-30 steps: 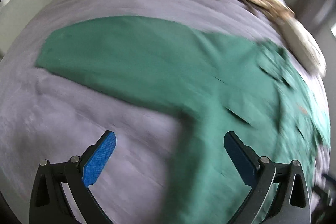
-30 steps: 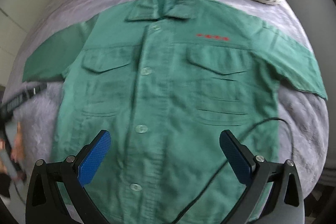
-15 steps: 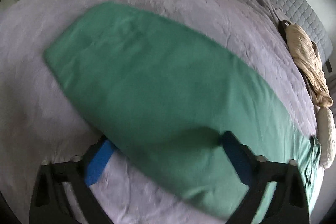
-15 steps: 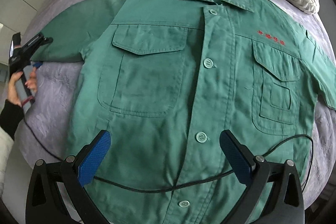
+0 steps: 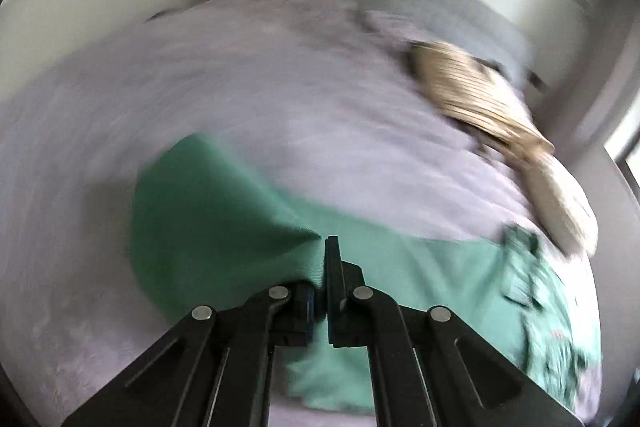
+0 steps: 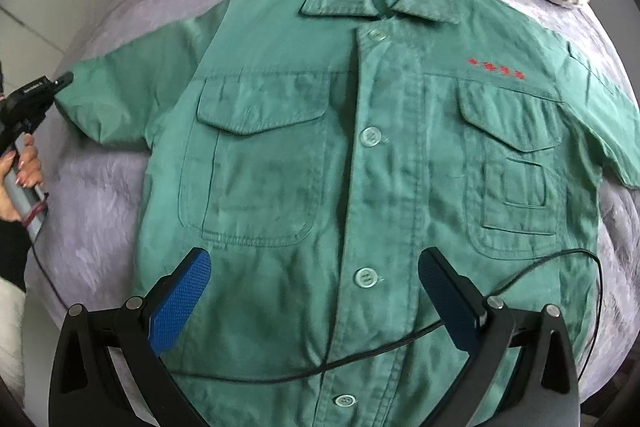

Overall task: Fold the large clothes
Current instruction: 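Grasp the green shirt's hem with the left tool while the right tool grasps it too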

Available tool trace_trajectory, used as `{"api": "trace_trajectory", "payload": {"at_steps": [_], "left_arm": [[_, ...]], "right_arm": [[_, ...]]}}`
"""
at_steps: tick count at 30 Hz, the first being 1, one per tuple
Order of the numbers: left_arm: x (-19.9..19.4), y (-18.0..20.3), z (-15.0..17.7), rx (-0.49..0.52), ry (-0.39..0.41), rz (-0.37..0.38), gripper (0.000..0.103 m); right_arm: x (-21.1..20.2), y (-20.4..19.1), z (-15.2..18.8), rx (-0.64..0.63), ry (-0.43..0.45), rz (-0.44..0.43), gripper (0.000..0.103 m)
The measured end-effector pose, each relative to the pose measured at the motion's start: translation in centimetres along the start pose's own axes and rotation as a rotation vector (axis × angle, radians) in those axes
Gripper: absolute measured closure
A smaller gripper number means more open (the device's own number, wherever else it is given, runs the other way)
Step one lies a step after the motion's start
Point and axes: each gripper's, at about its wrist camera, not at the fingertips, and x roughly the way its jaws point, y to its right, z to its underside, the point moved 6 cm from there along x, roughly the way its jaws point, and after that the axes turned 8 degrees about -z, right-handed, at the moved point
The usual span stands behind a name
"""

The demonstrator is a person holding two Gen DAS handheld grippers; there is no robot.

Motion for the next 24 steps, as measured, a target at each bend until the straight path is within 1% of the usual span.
{"api": "trace_trajectory", "payload": {"at_steps": [1, 2, 4, 5, 6, 8, 9, 10, 11, 12, 14, 15, 16, 17, 18, 19, 20, 21, 22, 23, 24], "left_arm": [[-0.8, 2.4, -0.1, 0.046, 0.009, 0.032, 0.098], [-1.7, 6.1, 0.1, 0.117, 0.015, 0.078, 0.098], [-2.5, 11.5, 0.7, 0.204, 0.004, 0.145, 0.098], [-2.6, 15.3, 1.8, 0.272, -0.015, 0.176, 0.098], [-2.6, 18.1, 2.7, 0.320, -0.029, 0.185, 0.098], [-2.5, 24.0, 5.8, 0.409, -0.072, 0.227, 0.098], [-2.2, 26.2, 7.2, 0.444, -0.096, 0.236, 0.098], [-1.9, 28.2, 8.7, 0.481, -0.117, 0.229, 0.098], [-0.8, 30.3, 10.7, 0.532, -0.148, 0.202, 0.098], [-0.1, 31.2, 12.1, 0.564, -0.169, 0.177, 0.098], [1.3, 32.1, 14.9, 0.629, -0.220, 0.114, 0.098], [1.7, 31.6, 15.9, 0.645, -0.249, 0.101, 0.098], [1.7, 31.2, 16.5, 0.641, -0.266, 0.102, 0.097], [1.6, 30.6, 16.6, 0.625, -0.274, 0.113, 0.083], [1.3, 30.2, 16.7, 0.608, -0.286, 0.122, 0.058], [0.9, 29.7, 16.4, 0.588, -0.292, 0.121, 0.041], [0.2, 29.1, 16.2, 0.571, -0.283, 0.121, 0.015], [-0.7, 28.5, 15.9, 0.560, -0.261, 0.120, 0.013], [-1.8, 27.9, 15.6, 0.558, -0.244, 0.119, 0.013], [-3.3, 26.6, 15.0, 0.560, -0.221, 0.099, 0.013], [-3.8, 25.5, 14.4, 0.555, -0.202, 0.079, 0.013]], "right_arm": [[-0.6, 0.6, -0.2, 0.013, 0.019, -0.002, 0.000], [-1.0, 0.9, -0.3, 0.021, 0.029, -0.003, 0.000], [-2.3, 2.5, -0.5, 0.044, 0.061, -0.006, 0.000], [-2.8, 3.2, -0.6, 0.053, 0.073, -0.007, 0.000], [-3.3, 4.1, -0.8, 0.065, 0.087, -0.006, 0.000], [-4.4, 6.5, -1.0, 0.097, 0.107, 0.006, 0.000], [-4.6, 7.3, -1.0, 0.109, 0.111, 0.007, 0.000], [-4.9, 8.6, -1.0, 0.127, 0.116, 0.007, 0.000], [-5.1, 9.6, -0.8, 0.138, 0.118, 0.011, 0.000], [-5.2, 10.9, -0.6, 0.151, 0.116, 0.020, 0.000], [-5.3, 12.7, -0.3, 0.170, 0.106, 0.030, 0.000], [-5.2, 13.6, -0.1, 0.181, 0.096, 0.035, 0.000], [-5.0, 14.5, 0.1, 0.197, 0.085, 0.034, 0.000], [-4.9, 15.1, 0.1, 0.211, 0.080, 0.030, 0.000], [-4.9, 15.8, 0.3, 0.223, 0.078, 0.028, 0.000], [-5.0, 16.4, 0.2, 0.232, 0.081, 0.033, 0.000], [-5.1, 16.7, 0.1, 0.235, 0.085, 0.038, 0.000], [-5.2, 17.0, -0.2, 0.238, 0.092, 0.043, 0.000], [-5.5, 17.0, -0.7, 0.239, 0.101, 0.044, 0.000], [-5.7, 16.9, -1.4, 0.236, 0.112, 0.041, 0.000], [-5.8, 16.5, -2.0, 0.226, 0.121, 0.038, 0.000]]}}
